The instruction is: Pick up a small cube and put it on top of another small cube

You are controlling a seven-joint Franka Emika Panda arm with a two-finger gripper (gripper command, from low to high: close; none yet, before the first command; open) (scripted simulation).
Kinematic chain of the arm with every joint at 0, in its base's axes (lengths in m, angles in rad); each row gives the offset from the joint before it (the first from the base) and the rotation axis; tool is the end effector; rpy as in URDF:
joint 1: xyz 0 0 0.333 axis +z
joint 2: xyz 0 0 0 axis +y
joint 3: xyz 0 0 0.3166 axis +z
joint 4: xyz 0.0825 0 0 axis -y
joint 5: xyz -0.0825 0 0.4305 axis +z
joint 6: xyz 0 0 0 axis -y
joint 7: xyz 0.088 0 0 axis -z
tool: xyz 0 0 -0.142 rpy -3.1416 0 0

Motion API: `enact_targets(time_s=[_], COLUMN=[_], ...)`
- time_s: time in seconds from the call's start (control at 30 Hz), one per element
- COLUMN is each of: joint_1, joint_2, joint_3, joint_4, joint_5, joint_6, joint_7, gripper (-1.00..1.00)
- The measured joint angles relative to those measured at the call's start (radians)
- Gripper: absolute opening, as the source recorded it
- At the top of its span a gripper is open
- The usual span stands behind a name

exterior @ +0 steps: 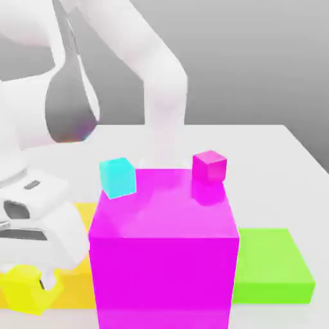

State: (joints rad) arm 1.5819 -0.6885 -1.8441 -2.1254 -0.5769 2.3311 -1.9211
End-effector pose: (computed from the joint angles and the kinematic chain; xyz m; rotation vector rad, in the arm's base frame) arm 0.5837 -0.1664 0.2488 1.7230 2.5885 0.4066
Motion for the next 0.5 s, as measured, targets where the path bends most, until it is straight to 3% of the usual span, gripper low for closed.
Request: enact_targets(time_s=[0.27, 0.5], joint_1=[-0.150, -0.313], joint_2=[0.045, 0.043], joint_3=[0.245, 0.497], joint_4=[-0.091, -0.168], joint_5=[0.142, 0.208], joint_6=[-0.046, -0.108], joint_7=[0.181, 0.379], gripper=[-1.00, -1.00])
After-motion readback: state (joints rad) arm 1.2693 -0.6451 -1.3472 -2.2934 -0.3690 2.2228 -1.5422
